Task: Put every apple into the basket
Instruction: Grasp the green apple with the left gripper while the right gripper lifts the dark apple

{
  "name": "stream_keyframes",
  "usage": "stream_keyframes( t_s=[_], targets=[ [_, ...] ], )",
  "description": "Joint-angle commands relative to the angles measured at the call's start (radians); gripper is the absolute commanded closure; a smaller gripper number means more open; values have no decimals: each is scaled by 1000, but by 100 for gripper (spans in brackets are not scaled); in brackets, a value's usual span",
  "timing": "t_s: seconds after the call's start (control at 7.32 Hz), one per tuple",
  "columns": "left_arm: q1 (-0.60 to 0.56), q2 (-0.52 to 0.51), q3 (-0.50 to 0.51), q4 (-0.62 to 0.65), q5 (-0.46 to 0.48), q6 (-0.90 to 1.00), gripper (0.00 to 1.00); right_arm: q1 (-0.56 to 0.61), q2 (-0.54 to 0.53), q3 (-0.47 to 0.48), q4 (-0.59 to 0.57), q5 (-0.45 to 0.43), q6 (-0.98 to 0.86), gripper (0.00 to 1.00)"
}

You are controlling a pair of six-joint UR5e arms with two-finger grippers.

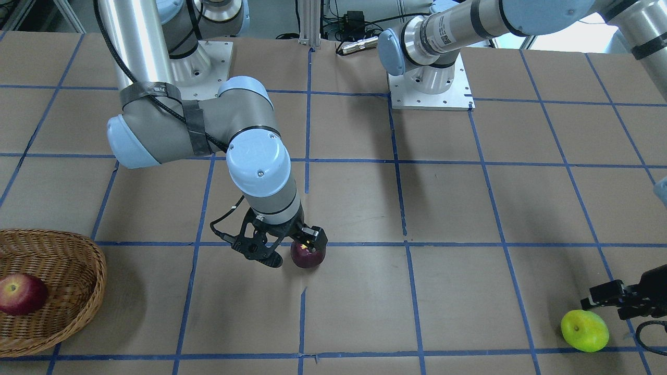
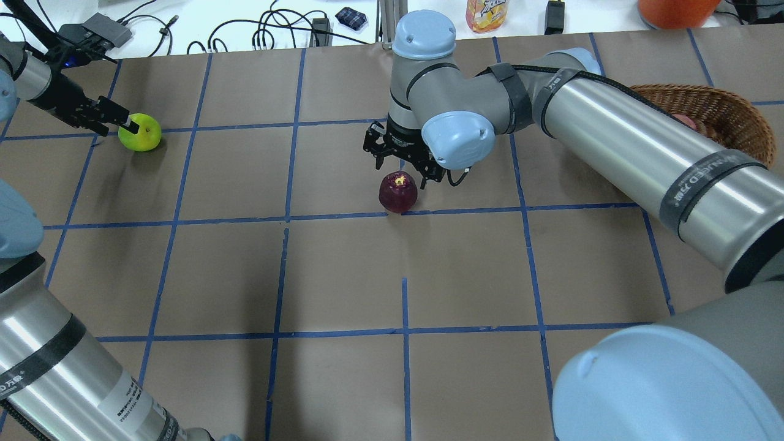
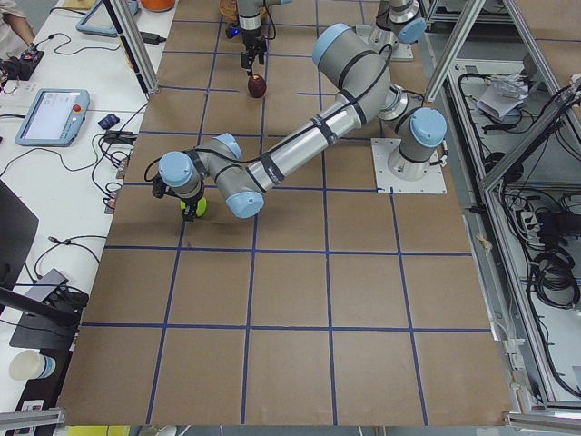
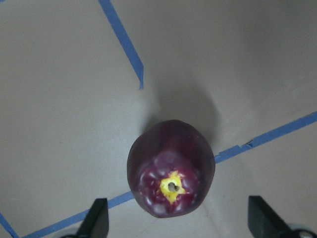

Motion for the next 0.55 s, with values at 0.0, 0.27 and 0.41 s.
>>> stream_keyframes(
  t_s=[0.0, 0.27, 0.41],
  targets=[
    [1, -30, 4, 3, -20, 4, 0, 5, 31, 1, -4, 7, -4, 0],
    [1, -39, 4, 34, -20, 4, 0, 5, 67, -2, -36, 7, -25, 0],
    [1, -44, 6, 36, -20, 2, 0, 6, 70, 1, -33, 9, -27, 0]
  ],
)
